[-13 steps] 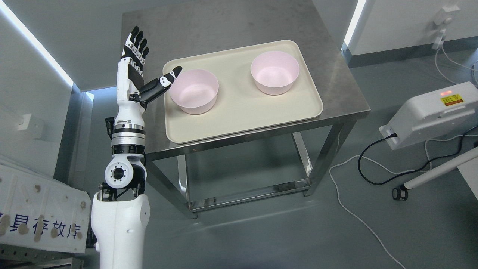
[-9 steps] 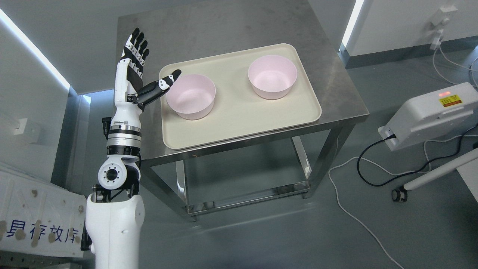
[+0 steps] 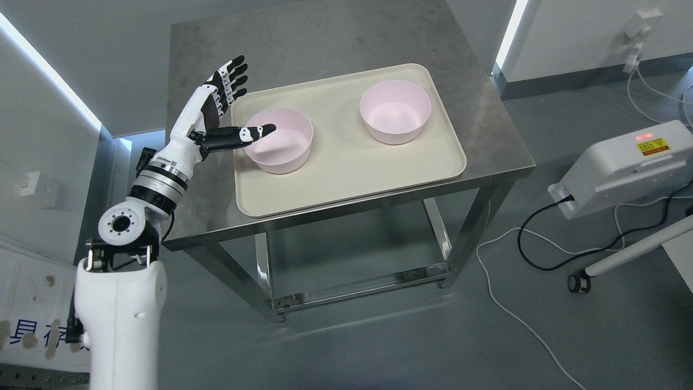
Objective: Stack pink IKEA bowls on left shelf middle
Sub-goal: 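Reach the left hand toward the nearer pink bowl on the tray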
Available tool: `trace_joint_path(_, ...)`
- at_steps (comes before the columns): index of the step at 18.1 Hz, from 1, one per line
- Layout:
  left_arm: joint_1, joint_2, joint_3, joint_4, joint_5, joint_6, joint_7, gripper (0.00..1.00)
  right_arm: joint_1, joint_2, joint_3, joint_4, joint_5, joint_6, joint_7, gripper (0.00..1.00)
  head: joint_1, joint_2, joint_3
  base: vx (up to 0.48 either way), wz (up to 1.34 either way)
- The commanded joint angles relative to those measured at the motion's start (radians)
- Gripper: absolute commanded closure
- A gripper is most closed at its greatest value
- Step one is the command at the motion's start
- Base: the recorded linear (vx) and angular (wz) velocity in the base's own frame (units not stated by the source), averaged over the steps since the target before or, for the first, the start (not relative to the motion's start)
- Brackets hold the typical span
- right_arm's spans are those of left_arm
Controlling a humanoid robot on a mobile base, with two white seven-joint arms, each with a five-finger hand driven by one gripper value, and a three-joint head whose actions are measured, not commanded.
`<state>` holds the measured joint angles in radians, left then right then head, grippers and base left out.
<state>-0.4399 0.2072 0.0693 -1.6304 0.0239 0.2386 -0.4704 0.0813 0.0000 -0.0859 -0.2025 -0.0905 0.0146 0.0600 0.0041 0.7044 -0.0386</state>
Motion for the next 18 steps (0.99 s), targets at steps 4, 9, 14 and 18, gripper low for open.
trace_joint_path(4, -0.092, 0.225, -0.177, 0.037, -0.07, 0.145, -0.063, 0.04, 0.0, -0.017, 0.0, 0.0, 0.0, 0.001, 0.0, 0.0, 0.0, 0.0, 0.0, -0.007, 0.02)
trace_joint_path(9, -0.12, 0.158, -0.241, 0.043, -0.169, 0.159, -0.071, 0.14, 0.0, -0.017, 0.0, 0.0, 0.0, 0.001, 0.001, 0.0, 0.0, 0.0, 0.0, 0.0, 0.0)
trace_joint_path(14, -0.135, 0.064, -0.273, 0.072, -0.235, 0.185, -0.073, 0.26, 0.0, -0.017, 0.0, 0.0, 0.0, 0.001, 0.0, 0.0, 0.0, 0.0, 0.0, 0.0, 0.0)
trace_joint_path(18, -0.178, 0.037, -0.286, 0.125, -0.268, 0.183, -0.079, 0.44, 0.0, -0.017, 0.0, 0.0, 0.0, 0.001, 0.001, 0.0, 0.0, 0.0, 0.0, 0.0, 0.0)
